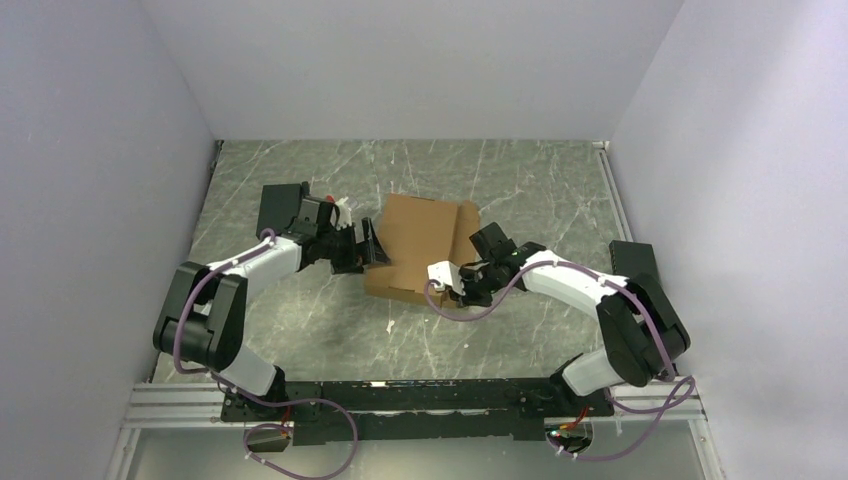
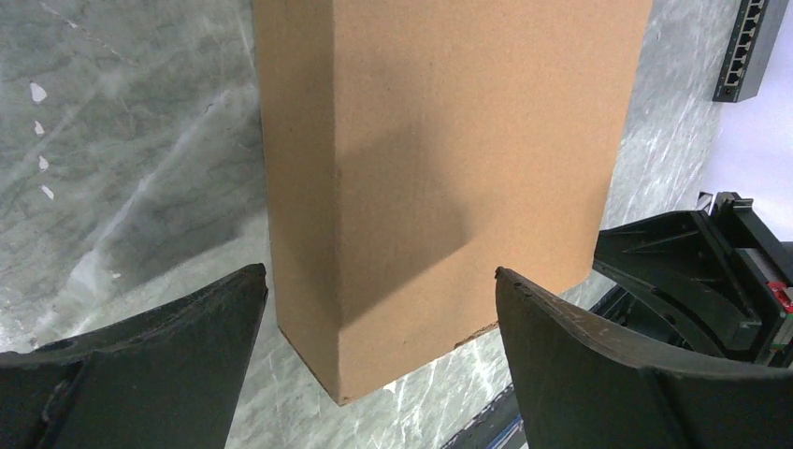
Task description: Fold the paper box
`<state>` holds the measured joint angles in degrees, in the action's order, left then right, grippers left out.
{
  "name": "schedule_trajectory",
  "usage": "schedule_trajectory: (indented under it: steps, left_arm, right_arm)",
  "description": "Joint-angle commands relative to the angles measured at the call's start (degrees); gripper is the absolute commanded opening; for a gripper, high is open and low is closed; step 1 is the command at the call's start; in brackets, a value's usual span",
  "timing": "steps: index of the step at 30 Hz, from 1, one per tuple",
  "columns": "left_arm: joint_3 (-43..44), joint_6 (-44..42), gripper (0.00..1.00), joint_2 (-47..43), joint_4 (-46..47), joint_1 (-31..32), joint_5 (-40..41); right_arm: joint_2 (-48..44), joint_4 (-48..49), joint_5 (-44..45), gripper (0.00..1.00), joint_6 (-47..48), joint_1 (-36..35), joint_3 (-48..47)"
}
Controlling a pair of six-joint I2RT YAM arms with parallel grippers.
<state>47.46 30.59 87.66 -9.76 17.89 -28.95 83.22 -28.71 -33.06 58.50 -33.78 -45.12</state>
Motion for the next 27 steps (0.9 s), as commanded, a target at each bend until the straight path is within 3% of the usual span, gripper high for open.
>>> schedule_trajectory:
  steps: [1,27]
  left_arm:
    - [2.36,-1.67,0.96,1.02,-0.18,0.48,-2.06]
    - [3.39,-1.50,0.91,2.30,-1.22,1.70,-3.57]
  right_arm:
    - [0.75,0.23,-0.96,0.00,-4.62,0.15,-3.64]
    - [5.70,-3.10,3.34,0.00,-14.33,-1.75,-11.02]
